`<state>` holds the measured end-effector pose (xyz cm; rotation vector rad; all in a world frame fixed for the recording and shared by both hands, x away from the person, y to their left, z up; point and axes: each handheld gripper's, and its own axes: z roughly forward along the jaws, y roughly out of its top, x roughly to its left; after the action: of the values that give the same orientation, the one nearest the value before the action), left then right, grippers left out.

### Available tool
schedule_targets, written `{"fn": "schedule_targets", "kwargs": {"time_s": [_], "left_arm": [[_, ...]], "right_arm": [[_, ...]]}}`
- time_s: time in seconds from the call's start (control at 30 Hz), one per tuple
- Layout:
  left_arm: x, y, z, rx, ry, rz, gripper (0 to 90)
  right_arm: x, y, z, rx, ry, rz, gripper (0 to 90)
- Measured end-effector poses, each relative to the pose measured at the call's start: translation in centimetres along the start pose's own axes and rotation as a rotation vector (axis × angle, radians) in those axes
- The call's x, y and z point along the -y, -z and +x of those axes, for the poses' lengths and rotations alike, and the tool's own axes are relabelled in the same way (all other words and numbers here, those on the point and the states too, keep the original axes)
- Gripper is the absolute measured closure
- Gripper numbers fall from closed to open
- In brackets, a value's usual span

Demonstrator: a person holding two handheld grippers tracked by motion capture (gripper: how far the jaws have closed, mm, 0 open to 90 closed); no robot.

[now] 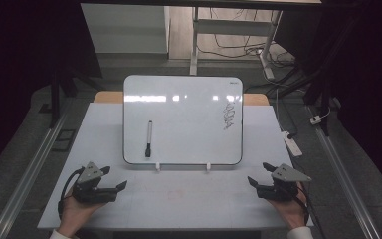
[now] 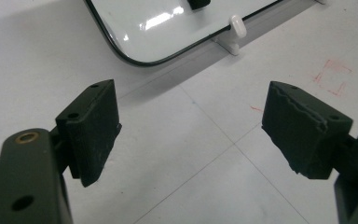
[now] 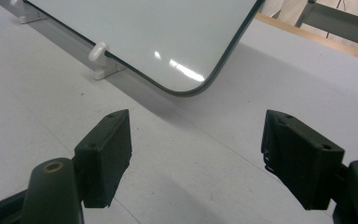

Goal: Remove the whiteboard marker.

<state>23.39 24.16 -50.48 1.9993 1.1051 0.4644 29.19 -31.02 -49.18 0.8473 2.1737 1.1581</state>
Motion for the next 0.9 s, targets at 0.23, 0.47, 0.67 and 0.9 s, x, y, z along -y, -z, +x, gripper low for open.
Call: {"fn": "schedule_targets", "kwargs": {"time_s": [0.23,0.47,0.67,0.9], "left_arm": [[0.0,0.0,-0.1,-0.013,-0.003,0.008,19.8],[0.0,0.1,-0.1,-0.021,0.001,0.01,19.9],[-0.4,0.1,-0.2,-0.031,0.008,0.012,19.6],[-2.5,-0.1,-0.7,-0.035,-0.008,0.023,19.6]], "right_arm": [[0.0,-0.2,0.5,-0.007,0.014,0.018,25.2],[0.0,-0.2,0.5,0.0,0.012,0.013,25.4],[0.1,-0.2,0.5,0.001,0.008,0.008,25.5],[0.0,-0.2,0.7,0.004,0.012,0.003,25.6]]}}
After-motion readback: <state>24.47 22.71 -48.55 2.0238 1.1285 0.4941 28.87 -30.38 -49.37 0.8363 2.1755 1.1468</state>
